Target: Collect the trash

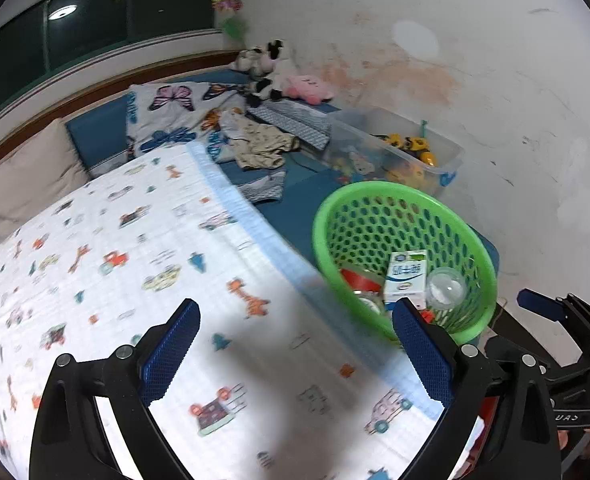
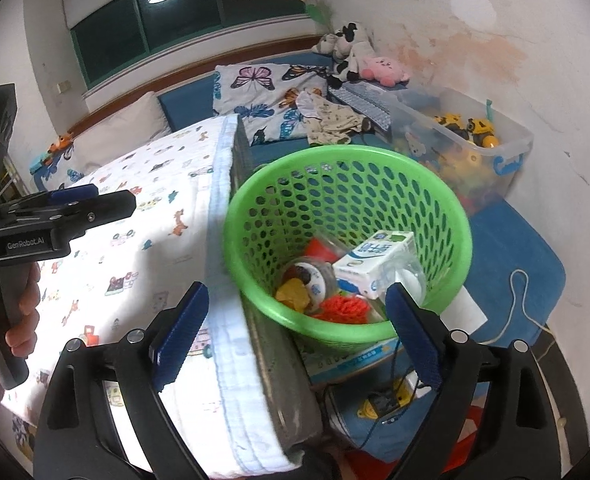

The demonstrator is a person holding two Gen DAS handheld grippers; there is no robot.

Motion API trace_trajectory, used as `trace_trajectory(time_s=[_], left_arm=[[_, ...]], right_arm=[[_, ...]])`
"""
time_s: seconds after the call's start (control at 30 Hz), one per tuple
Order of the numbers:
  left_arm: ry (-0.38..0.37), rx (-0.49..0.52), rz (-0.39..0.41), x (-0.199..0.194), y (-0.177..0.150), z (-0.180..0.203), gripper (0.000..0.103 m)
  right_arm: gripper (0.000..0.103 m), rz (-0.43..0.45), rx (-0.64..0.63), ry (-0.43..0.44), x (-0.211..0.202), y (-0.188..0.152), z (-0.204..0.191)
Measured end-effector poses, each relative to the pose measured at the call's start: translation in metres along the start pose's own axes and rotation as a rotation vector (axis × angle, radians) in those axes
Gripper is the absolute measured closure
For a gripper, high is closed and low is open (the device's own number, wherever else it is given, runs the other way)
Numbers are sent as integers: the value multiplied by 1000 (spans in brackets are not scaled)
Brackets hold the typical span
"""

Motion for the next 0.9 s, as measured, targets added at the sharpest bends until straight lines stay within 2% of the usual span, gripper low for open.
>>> trace_trajectory(time_s=[0.23, 0.9], left_arm=[[1, -36, -1, -15, -17, -19, 7], [107, -125, 81, -75, -67, -76, 7]], right_arm=[[11, 8, -12, 15, -5, -1, -21], [7, 42, -62, 14, -24, -5, -66]])
Point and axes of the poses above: each gripper's, at about its wrist camera, not at the fingertips, and x roughly the way its jaws point, z to its right, y to its top, the point moved 8 cm from there along x, roughly the way its jaws point, and after that the axes turned 9 degrees about -z, right-handed, at the moved point
